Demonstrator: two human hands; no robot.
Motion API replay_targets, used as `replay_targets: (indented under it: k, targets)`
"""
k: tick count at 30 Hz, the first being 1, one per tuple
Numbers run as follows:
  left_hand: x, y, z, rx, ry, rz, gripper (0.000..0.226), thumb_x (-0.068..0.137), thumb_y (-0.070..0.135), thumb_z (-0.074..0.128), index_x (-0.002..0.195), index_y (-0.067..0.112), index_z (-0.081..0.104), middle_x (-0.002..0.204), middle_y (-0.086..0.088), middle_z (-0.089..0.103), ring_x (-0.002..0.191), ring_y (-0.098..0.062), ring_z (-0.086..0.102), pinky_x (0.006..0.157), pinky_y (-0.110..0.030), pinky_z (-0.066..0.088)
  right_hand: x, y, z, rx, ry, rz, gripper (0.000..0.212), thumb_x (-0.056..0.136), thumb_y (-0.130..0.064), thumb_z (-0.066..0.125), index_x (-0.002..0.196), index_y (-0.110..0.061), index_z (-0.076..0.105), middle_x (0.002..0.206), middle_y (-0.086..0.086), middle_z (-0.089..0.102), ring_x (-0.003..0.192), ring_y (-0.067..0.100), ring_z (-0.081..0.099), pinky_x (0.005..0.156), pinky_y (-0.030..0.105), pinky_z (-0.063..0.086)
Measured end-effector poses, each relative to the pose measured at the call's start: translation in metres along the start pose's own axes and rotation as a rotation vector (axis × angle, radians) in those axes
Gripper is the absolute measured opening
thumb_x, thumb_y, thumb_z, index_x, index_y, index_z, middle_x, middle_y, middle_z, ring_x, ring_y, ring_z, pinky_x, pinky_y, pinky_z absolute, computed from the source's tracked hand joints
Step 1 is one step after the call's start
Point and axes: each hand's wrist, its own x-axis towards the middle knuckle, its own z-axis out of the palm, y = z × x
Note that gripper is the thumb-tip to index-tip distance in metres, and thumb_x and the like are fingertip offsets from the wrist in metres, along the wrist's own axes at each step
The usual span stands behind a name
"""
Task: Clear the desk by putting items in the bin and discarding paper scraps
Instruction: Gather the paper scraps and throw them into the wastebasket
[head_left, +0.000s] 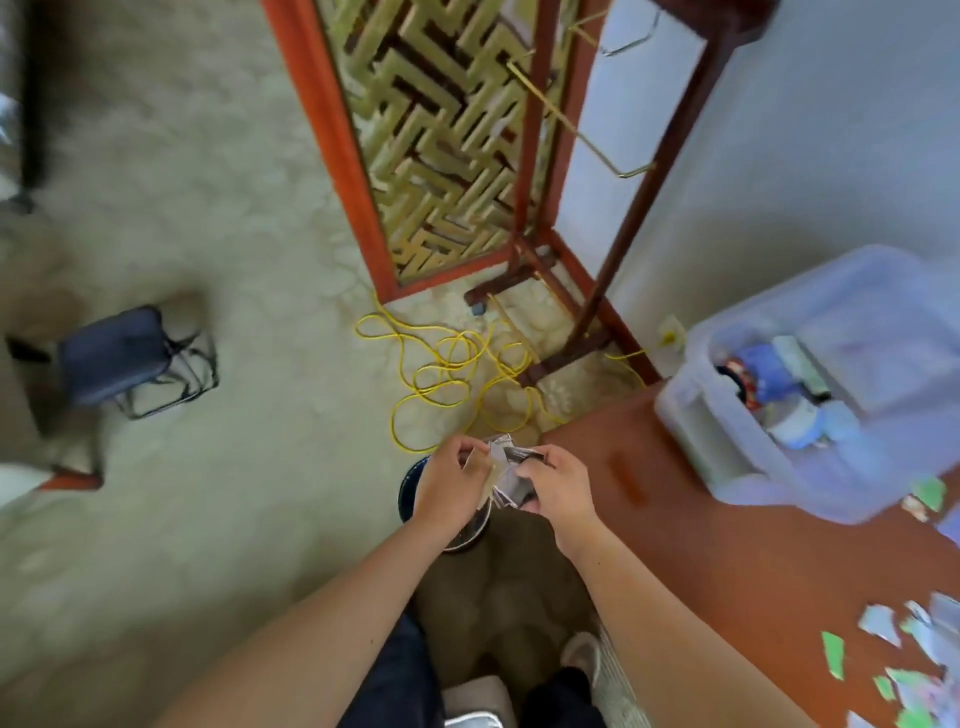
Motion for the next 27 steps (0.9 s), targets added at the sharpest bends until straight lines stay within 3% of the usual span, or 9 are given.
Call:
replay_targets:
  k: [5,11,15,19,24,27]
  targets:
    - [0.03,-0.025,-0.029,-0.023,0.029,-0.06,0.008,0.087,0.02,0.062,0.091,0.027,0.061,0.086,0.011,0.064,0.075,-0.008,0.06,0.067,-0.027,0.046,0.023,0.001,0.041,-0.047,-0.021,0.041,0.012,0.085,0.005,0.058,0.09,-0.005,0.061,0.084,0.013,0.059,0.08,0.024,0.059,0.071,0.04,0.057]
    - [0.069,-0.068,-0.04,-0.023,0.02,-0.137,0.026,0.083,0.021,0.067,0.104,0.032,0.057,0.089,0.007,0.068,0.075,-0.014,0.062,0.072,-0.033,0.049,0.064,0.024,0.077,-0.088,0.021,0.112,0.016,0.083,0.005,0.058,0.092,-0.006,0.065,0.081,0.008,0.064,0.083,0.025,0.064,0.066,0.037,0.06]
    - [0.096,-0.109,-0.03,-0.025,-0.013,-0.192,0.039,0.085,0.021,0.067,0.122,0.025,0.055,0.09,0.011,0.065,0.087,-0.015,0.064,0.081,-0.036,0.053,0.102,0.059,0.094,-0.131,0.077,0.158,0.019,0.081,0.004,0.06,0.082,-0.013,0.067,0.09,0.013,0.069,0.095,0.031,0.068,0.073,0.044,0.061]
    - [0.123,-0.161,-0.009,-0.011,-0.06,-0.248,0.034,0.088,0.024,0.065,0.122,0.022,0.058,0.097,0.008,0.063,0.09,-0.014,0.062,0.084,-0.035,0.052,0.141,0.104,0.104,-0.183,0.111,0.184,0.023,0.08,0.005,0.061,0.074,-0.017,0.067,0.081,0.008,0.069,0.089,0.031,0.068,0.075,0.051,0.06]
    - [0.163,-0.242,0.026,0.035,-0.091,-0.282,0.031,0.092,0.024,0.06,0.123,0.023,0.057,0.113,0.003,0.063,0.096,-0.015,0.06,0.084,-0.034,0.052,0.202,0.173,0.114,-0.267,0.095,0.164,0.021,0.084,0.002,0.06,0.078,-0.017,0.067,0.08,0.001,0.066,0.075,0.013,0.063,0.066,0.036,0.06]
    - [0.183,-0.284,0.045,0.069,-0.101,-0.282,0.034,0.095,0.023,0.057,0.129,0.021,0.054,0.116,0.002,0.061,0.098,-0.014,0.058,0.083,-0.03,0.05,0.232,0.212,0.117,-0.282,0.071,0.157,0.024,0.085,0.003,0.059,0.077,-0.02,0.065,0.087,0.004,0.068,0.082,0.018,0.065,0.065,0.034,0.059]
